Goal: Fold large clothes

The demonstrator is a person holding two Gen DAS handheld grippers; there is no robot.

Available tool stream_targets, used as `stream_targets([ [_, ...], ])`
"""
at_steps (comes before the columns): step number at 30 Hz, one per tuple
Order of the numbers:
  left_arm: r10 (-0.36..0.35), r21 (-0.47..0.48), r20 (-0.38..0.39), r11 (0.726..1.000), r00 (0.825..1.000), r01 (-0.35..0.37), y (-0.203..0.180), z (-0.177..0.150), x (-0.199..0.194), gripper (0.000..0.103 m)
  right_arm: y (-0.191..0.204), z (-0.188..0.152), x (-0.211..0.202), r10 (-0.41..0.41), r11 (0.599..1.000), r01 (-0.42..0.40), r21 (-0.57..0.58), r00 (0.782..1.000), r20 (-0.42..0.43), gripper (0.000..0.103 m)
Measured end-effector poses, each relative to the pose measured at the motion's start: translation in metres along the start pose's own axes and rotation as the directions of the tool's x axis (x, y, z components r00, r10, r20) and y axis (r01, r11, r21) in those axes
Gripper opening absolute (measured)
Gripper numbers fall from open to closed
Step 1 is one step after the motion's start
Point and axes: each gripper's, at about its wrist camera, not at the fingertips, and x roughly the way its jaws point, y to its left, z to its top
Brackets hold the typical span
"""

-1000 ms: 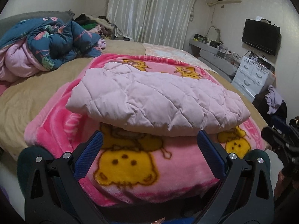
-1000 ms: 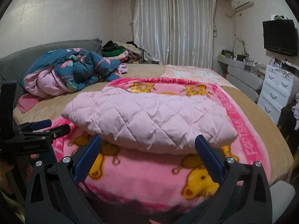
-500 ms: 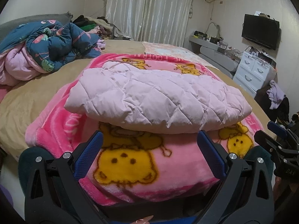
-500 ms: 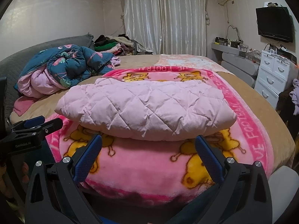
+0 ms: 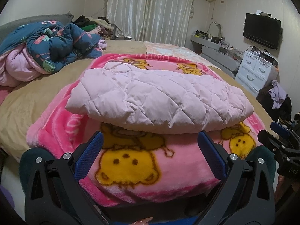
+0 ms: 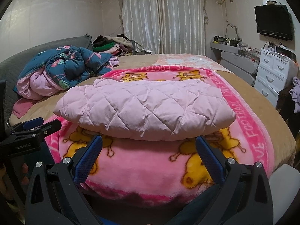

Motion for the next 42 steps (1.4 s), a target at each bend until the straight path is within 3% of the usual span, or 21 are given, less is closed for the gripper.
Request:
stream_targets([
  [42,0.016,0.026,0.015,1.000,1.000,-0.016,0.0007,-0.0002,-0.0031,0.094,-0.0010,-0.0011,-0.0013,0.001,1.000,-0.001,0.004,1.000,0.004,0.099],
])
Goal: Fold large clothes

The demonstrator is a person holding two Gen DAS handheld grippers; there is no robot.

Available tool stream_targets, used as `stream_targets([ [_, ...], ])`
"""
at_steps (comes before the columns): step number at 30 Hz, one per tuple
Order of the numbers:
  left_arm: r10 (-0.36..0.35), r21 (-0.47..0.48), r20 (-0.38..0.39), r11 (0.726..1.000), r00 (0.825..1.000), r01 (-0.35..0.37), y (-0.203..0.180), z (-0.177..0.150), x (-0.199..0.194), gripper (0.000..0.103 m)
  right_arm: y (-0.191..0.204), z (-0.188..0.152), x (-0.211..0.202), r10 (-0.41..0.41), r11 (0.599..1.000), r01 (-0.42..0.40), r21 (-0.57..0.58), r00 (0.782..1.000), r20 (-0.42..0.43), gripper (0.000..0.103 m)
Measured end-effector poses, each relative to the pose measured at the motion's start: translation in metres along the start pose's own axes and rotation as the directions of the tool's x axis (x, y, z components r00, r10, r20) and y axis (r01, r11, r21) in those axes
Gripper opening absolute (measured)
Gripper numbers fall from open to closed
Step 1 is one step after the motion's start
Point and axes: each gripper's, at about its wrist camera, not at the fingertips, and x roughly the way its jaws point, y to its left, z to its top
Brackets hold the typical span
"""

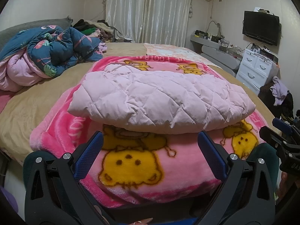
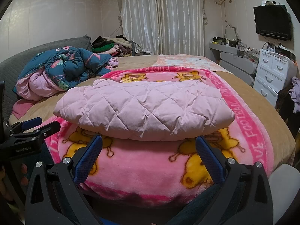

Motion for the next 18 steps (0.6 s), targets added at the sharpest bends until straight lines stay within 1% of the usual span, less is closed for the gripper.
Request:
stream_targets([
  [18,-0.002,0.000,0.000,1.000,1.000,0.002,-0.0007,-0.0005,0.0005,0.094,-0.0008,0.0003,0.0003,-0.003,1.000,0.003,0.004,1.000,-0.003,0.099],
])
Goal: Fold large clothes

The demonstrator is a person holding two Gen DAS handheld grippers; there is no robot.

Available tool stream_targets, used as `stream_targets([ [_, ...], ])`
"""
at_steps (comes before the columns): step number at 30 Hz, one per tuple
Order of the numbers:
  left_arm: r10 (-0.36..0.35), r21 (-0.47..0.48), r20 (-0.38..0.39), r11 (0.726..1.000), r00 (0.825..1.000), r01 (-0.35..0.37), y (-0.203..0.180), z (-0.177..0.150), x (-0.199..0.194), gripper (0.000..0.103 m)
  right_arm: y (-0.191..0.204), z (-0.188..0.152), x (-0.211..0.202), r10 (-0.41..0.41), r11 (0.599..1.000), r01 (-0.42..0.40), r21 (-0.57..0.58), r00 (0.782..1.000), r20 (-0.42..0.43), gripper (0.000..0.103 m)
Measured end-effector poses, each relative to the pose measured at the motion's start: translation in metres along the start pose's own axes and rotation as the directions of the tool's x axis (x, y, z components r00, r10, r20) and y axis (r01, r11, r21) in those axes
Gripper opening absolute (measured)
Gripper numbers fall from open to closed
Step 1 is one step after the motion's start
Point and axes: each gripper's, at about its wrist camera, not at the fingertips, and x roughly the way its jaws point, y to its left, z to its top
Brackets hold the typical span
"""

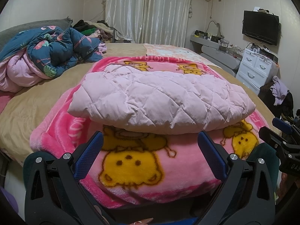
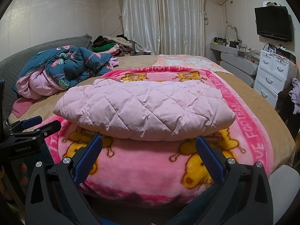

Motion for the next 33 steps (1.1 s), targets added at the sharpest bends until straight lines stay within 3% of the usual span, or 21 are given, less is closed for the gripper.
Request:
stream_targets([
  [27,-0.006,0.004,-0.027,1.000,1.000,0.006,0.010,0.001,0.008,0.094,-0.007,0.001,0.001,-0.015,1.000,0.015,0.000,1.000,-0.006,0.099],
  [30,-0.014,-0.046,-0.038,0.999,0.999,0.013,0.024,0.002,0.014,0.094,-0.020,-0.001,0.003,-0.037,0.999,0.037,0.031,0.999,0.003,0.099],
  [33,0.034,-0.116,-0.052,0.992,0.998,-0.040,0.054,0.010,0.025,0.094,-0.046,0.001,0.002,-0.086,0.993,0.085,0.081,0.996,0.014,0.099],
])
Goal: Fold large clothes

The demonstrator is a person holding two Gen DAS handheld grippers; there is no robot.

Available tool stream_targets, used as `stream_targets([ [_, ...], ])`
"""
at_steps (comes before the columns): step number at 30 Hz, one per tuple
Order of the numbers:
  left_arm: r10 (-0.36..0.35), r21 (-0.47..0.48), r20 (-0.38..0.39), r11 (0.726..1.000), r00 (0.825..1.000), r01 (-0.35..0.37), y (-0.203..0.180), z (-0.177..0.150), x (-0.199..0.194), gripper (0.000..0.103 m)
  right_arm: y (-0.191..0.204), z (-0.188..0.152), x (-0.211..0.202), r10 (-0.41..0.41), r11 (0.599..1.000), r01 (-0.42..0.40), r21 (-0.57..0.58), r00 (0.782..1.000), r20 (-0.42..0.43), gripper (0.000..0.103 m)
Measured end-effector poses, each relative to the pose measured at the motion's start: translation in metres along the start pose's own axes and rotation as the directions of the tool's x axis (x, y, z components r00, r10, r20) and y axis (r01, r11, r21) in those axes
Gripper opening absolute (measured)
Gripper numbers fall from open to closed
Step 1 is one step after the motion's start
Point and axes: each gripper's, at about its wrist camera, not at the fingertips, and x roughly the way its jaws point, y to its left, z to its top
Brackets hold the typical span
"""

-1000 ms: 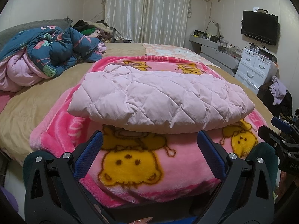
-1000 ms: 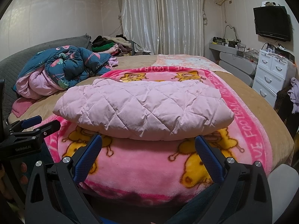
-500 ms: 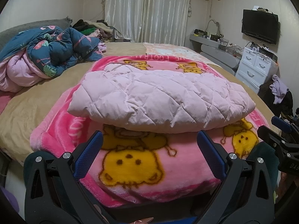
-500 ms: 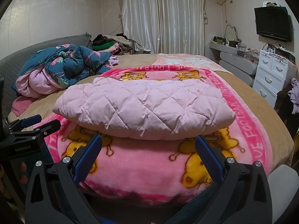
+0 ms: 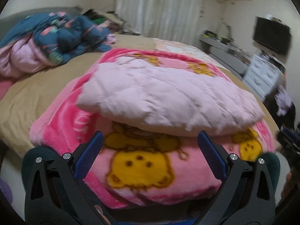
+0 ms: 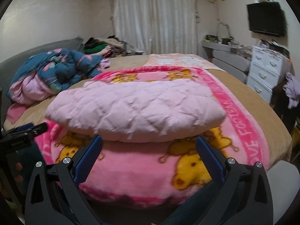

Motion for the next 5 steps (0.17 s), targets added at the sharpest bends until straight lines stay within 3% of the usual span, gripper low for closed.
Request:
stream_targets([
  [3,0.120,-0.085,0.008,0.989,0.993,-0.119,0.052,0.023,0.013,0.094,-0.061,0.005,-0.001,-0.118,0.988,0.115,0.103,0.993,0.022,0.099],
  [5,0.237,-0.168,0.018,0.958,0.971,-0.230,0.108,0.046,0.020,0.094,-0.129,0.003,-0.002,-0.277,0.943,0.268,0.199,0.961,0.016,0.099],
])
